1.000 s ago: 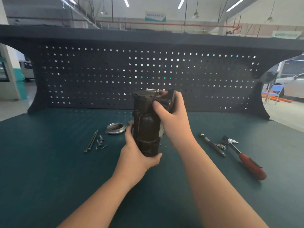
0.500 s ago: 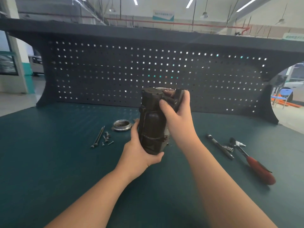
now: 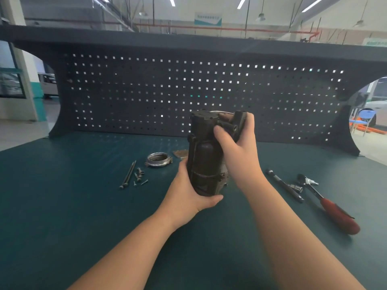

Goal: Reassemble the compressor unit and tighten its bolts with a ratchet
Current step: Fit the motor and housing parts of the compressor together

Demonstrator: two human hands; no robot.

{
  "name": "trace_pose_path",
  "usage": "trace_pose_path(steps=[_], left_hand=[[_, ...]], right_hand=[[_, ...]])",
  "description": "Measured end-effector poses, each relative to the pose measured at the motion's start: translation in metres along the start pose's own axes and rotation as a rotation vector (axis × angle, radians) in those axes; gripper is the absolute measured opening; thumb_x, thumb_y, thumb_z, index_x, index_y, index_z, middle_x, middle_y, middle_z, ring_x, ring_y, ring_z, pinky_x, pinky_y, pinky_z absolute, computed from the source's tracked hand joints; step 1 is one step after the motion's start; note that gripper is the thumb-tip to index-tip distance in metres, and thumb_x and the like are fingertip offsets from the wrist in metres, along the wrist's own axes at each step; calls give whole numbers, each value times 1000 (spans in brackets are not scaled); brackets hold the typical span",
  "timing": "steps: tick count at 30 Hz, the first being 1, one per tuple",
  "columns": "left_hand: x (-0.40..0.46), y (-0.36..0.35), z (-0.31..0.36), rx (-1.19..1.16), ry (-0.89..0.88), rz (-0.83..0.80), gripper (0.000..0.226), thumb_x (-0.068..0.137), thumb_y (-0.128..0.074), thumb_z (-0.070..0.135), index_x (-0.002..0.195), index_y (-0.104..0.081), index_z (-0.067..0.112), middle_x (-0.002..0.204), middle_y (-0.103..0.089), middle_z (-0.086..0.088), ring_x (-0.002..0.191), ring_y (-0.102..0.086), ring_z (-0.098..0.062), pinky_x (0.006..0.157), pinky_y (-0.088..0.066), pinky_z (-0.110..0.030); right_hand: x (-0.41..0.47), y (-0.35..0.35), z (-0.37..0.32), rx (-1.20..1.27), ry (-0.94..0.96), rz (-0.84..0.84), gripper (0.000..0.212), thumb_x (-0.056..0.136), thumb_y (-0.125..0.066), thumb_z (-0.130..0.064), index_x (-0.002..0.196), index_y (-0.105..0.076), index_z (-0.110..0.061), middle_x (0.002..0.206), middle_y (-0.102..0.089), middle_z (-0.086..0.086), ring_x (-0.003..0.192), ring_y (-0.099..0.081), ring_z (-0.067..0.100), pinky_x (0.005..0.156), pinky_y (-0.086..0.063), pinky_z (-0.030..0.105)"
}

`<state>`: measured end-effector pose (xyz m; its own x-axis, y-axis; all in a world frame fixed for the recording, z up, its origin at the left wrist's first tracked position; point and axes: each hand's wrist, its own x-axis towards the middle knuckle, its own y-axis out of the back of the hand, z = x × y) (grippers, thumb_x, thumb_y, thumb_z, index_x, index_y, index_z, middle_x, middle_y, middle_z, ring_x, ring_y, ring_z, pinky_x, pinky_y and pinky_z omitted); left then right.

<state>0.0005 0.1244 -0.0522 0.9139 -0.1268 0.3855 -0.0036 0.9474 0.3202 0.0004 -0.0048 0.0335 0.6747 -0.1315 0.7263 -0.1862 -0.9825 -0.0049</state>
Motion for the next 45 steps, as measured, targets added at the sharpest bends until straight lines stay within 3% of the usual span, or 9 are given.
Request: trace_pose_path(steps=[3,15,18,21,27,34,40,43,45], left_hand=[[3,0,2,-7,-8,-5,94,56,-94,29,131,-37,38,108,-63,33,96,-54,24,73,-41,4],[4,23,9,-99,4,-177,80,63,-85,49,131,-44,38,117,-65,26,109,-58,13,88,-45,-8],[24,60,2,40,-11,115,12,93,-61,38,103,-63,32,106,-70,16,100,-66,-1,86,-50,-20],[54,114,-15,538,172,391,12,93,-60,11,94,-70,16,101,-73,-3,94,-63,-22,81,-44,-27],[72,140,-54,928,327,-85,13,85,-72,15,94,-74,25,100,-71,4,86,-61,-11,78,-48,-22],[70,130,-62,1017,297,-80,7,88,-69,23,86,-68,30,105,-67,2,94,-63,-19,86,-53,-34],[62,128,-18,903,13,255,12,90,-67,17,99,-76,14,104,-70,-7,97,-63,-24,84,-46,-30],[31,127,36,563,-240,470,17,89,-69,18,82,-72,34,83,-71,20,78,-62,7,73,-41,-6],[4,114,67,248,-357,443,24,90,-68,21,77,-71,41,80,-72,25,69,-65,8,68,-45,-2]], right_hand=[[2,7,2,48,-4,-48,20,81,-63,-24,87,-51,-39,105,-64,-4,97,-62,11,83,-52,27],[4,9,2,80,14,-87,27,81,-63,-24,81,-52,-48,94,-66,-17,91,-63,3,80,-50,22],[5,9,2,87,3,-87,26,80,-63,-26,81,-53,-50,96,-66,-18,94,-63,4,82,-47,21],[5,9,4,76,1,-77,24,79,-63,-28,80,-53,-50,97,-66,-17,95,-63,6,85,-47,26],[4,8,4,62,3,-64,23,79,-63,-28,81,-53,-49,103,-66,-10,101,-62,13,94,-49,37],[5,8,6,33,-18,-53,20,79,-64,-30,83,-52,-46,105,-65,-6,103,-62,16,95,-49,42],[5,9,2,12,-33,-41,19,78,-63,-30,80,-50,-44,106,-63,0,105,-59,21,97,-47,49],[5,8,2,-19,-52,-38,15,78,-62,-33,82,-48,-39,108,-60,3,111,-55,25,98,-45,50],[5,8,1,-24,-67,-38,16,77,-62,-35,84,-47,-36,110,-59,5,114,-53,26,99,-44,50]])
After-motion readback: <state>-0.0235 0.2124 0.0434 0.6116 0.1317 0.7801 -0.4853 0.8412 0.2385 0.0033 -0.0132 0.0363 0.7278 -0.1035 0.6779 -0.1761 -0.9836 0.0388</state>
